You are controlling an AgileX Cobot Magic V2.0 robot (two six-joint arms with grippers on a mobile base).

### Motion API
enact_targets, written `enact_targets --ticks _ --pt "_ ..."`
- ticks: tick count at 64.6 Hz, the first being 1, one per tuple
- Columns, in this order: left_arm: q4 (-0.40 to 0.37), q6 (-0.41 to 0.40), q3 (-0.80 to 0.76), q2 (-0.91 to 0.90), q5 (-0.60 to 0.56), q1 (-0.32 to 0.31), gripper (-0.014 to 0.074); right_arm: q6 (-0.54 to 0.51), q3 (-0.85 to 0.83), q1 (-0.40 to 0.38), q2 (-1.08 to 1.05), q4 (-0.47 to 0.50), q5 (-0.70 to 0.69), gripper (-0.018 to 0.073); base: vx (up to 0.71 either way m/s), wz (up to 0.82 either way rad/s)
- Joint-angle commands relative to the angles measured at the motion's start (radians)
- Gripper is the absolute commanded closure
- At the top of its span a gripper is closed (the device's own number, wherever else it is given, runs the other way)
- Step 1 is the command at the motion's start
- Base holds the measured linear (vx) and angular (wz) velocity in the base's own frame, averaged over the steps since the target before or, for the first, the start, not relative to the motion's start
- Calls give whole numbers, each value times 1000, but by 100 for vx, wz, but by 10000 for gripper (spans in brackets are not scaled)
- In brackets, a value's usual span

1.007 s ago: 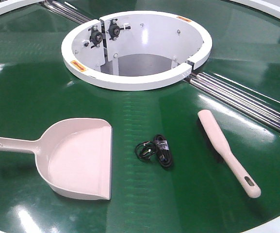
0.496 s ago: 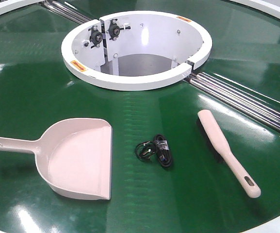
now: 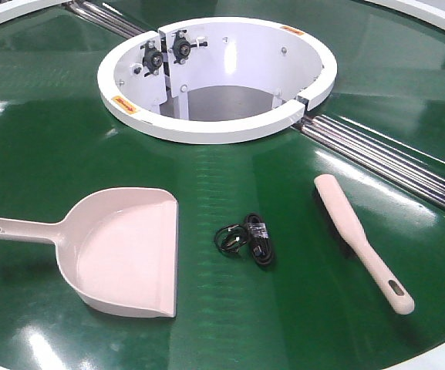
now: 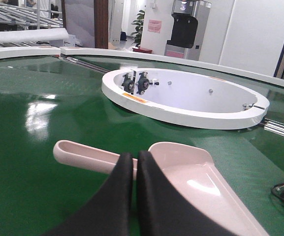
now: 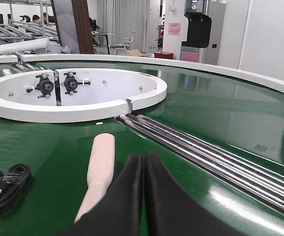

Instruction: Clean and inspect green conveyor with broom and dustpan

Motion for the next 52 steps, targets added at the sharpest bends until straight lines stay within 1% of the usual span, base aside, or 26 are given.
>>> enact_targets --ticks 1,15,21,24,28,31,36,41,52 --pt "-7 -3 1 -15 -71 3 603 2 4 -6 -10 -4 -74 568 0 0" --pt "-7 -3 1 -15 -81 3 603 2 4 -6 -10 -4 -74 568 0 0" --pt "15 10 1 -15 -144 3 603 2 4 -6 -10 -4 -74 568 0 0" --pt "29 15 1 -15 -196 3 603 2 4 -6 -10 -4 -74 568 0 0" --pt "24 11 -9 -15 -295 3 603 2 4 -6 -10 -4 -74 568 0 0" --pt "21 6 -37 -13 -321 2 603 2 4 -6 -10 -4 -74 568 0 0" --pt "26 19 -125 5 -270 -1 603 2 4 -6 -10 -4 -74 568 0 0" --pt "26 52 -231 66 -170 -1 603 2 4 -6 -10 -4 -74 568 0 0" --pt "23 61 -432 287 61 -1 603 2 4 -6 -10 -4 -74 568 0 0"
